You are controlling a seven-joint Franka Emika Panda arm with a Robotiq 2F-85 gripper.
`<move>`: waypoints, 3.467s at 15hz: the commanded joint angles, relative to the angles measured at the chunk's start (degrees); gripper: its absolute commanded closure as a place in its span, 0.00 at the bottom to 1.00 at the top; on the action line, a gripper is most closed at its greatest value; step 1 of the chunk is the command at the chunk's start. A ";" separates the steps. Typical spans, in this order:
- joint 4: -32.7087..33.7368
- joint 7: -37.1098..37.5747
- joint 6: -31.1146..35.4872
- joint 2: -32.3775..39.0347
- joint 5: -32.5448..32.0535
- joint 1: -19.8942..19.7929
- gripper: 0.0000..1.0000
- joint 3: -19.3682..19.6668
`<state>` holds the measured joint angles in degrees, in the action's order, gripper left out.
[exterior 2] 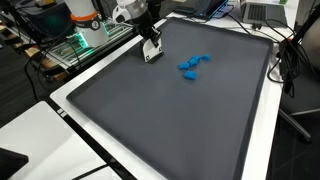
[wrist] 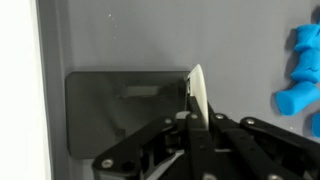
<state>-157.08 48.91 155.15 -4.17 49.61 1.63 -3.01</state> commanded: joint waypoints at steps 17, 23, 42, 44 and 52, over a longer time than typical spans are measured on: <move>0.01 -9.48 0.96 2.41 7.70 0.84 0.99 -0.06; -0.05 -8.61 0.51 1.64 5.50 0.21 0.41 0.37; 2.56 21.39 -18.37 -15.76 -39.15 -2.70 0.00 -3.01; 5.63 18.73 -20.85 -16.63 -42.15 -1.95 0.00 -4.10; 16.69 2.44 -23.71 -12.93 -48.57 0.02 0.00 -5.85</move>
<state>-144.05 57.50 133.34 -19.66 3.02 0.94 -8.86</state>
